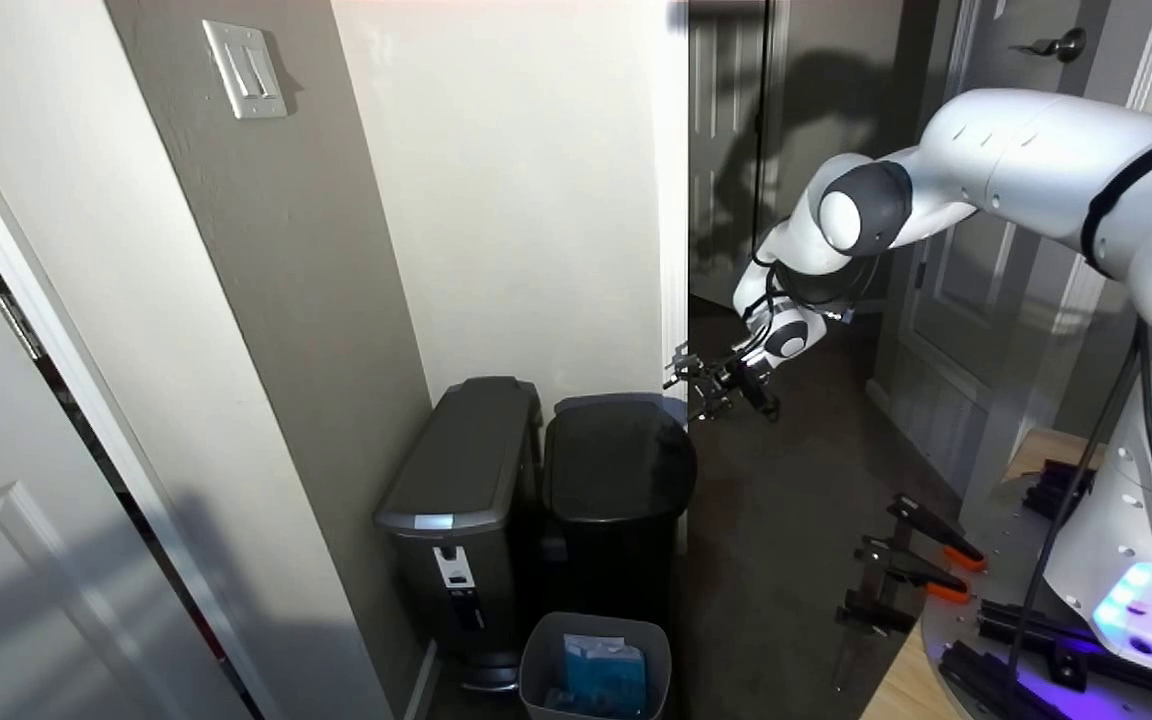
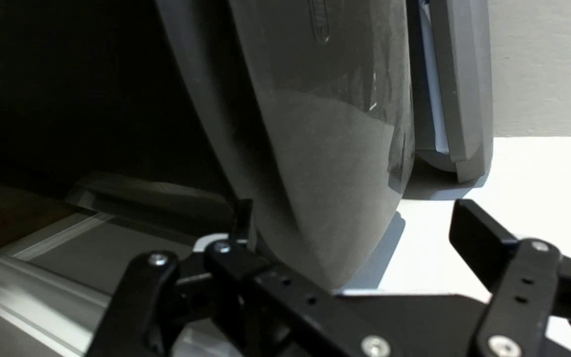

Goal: Open the bin on the right

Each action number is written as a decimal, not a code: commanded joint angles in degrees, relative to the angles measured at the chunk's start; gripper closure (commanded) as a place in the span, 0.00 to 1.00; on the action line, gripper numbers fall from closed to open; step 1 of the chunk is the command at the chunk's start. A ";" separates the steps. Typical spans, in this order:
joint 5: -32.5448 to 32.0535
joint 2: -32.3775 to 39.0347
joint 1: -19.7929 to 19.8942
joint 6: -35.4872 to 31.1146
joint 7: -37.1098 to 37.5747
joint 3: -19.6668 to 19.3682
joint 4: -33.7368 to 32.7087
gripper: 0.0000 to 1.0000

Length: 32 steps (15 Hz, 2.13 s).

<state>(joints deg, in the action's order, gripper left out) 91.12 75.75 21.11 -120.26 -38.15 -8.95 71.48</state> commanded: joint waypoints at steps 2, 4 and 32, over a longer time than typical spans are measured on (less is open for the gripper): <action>-0.62 4.10 1.11 -2.35 3.25 1.56 -5.95 0.00; -1.44 5.05 1.03 -2.97 3.83 1.58 -7.04 0.00; -6.24 -19.76 -8.54 -9.39 0.47 -1.00 22.00 0.00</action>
<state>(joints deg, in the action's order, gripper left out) 86.40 63.72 13.01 -127.29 -35.44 -10.96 84.49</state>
